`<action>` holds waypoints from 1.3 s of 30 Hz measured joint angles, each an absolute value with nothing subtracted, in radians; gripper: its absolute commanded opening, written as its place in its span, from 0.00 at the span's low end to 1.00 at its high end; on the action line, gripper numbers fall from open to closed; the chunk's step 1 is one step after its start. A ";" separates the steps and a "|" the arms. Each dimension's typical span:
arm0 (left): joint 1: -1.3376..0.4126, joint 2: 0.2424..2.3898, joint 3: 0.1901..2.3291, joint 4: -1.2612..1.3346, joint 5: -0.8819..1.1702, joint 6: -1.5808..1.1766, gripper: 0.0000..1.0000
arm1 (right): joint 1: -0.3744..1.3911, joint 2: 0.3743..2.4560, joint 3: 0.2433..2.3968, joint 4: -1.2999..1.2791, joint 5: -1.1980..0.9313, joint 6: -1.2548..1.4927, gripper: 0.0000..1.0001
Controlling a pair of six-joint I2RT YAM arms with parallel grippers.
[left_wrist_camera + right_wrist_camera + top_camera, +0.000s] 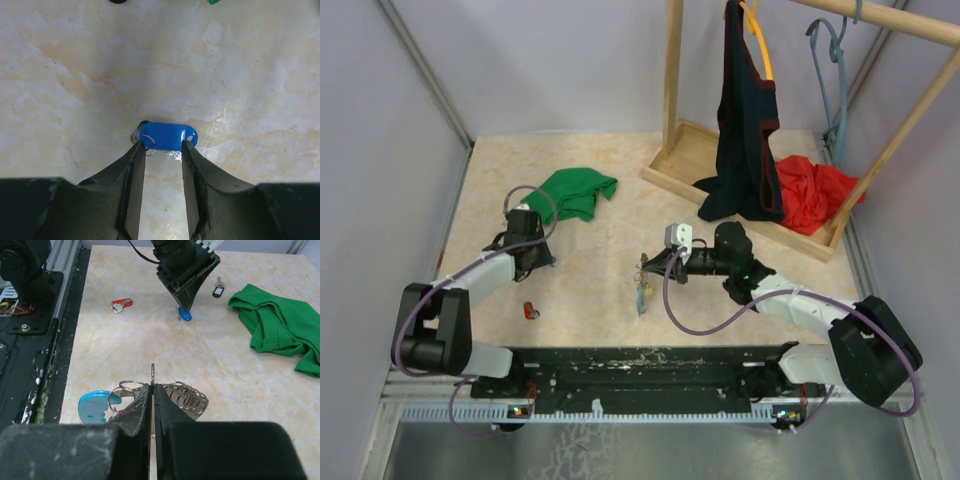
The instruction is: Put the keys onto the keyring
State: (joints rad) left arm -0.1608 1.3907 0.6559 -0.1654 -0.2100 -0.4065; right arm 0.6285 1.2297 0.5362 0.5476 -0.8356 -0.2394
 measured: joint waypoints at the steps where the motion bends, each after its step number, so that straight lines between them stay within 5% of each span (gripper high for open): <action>1: -0.164 1.397 0.661 -0.166 -0.216 -0.403 0.40 | 0.629 1.229 0.536 0.545 -0.835 -0.241 0.00; 15: -0.189 1.491 0.720 -0.188 -0.288 -0.375 0.24 | 0.633 1.217 0.536 0.529 -0.831 -0.244 0.00; 22: -0.197 1.484 0.720 -0.197 -0.282 -0.369 0.01 | 0.633 1.217 0.536 0.529 -0.831 -0.244 0.00; 39: -0.376 1.420 0.724 -0.180 -0.036 -0.369 0.06 | 0.633 1.217 0.536 0.526 -0.831 -0.244 0.00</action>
State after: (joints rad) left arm -0.3763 1.4197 0.7242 -0.1799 -0.0360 -0.3691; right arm 0.6331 1.2175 0.5362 0.5259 -0.8314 -0.2440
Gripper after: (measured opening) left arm 0.012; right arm 0.009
